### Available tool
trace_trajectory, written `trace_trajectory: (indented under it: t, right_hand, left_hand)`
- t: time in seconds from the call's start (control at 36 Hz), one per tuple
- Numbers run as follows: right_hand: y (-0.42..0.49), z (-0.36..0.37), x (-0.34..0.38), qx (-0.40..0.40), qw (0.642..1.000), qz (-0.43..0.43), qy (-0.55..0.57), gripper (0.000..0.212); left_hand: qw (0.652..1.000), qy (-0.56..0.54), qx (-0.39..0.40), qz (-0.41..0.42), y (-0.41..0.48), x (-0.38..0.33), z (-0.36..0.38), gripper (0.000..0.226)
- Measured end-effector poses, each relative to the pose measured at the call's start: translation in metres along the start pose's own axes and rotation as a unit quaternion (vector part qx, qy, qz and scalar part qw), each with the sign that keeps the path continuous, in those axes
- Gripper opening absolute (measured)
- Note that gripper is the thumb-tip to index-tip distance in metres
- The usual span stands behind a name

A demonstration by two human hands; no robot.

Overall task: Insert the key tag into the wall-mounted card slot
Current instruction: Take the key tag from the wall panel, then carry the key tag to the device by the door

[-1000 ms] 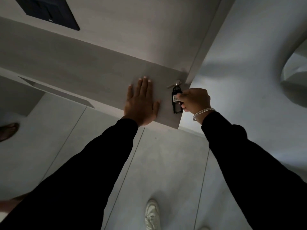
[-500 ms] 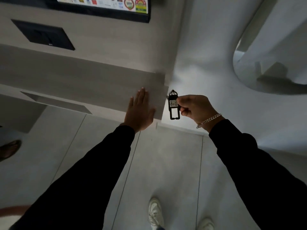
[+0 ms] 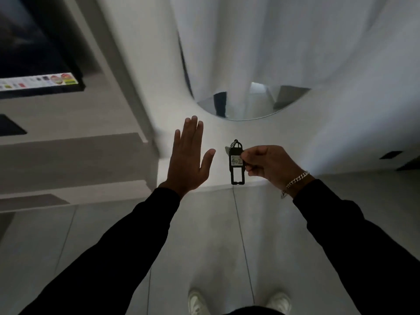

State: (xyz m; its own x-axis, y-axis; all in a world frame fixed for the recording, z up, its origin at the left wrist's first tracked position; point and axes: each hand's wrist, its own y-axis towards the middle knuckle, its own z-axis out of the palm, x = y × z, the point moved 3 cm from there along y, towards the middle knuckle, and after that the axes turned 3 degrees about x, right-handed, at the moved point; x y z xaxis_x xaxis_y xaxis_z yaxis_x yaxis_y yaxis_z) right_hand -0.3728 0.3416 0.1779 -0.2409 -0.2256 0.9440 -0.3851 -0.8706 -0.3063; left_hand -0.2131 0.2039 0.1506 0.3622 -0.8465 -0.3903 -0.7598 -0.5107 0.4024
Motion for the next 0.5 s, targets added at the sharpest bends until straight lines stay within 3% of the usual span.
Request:
trace_trajectory:
  t: [0.5]
  right_hand:
    - [-0.098, -0.287, 0.045, -0.094, 0.994, -0.048, 0.012, 0.001]
  left_hand:
    - [0.993, -0.077, 0.012, 0.094, 0.128, -0.248, 0.14, 0.069]
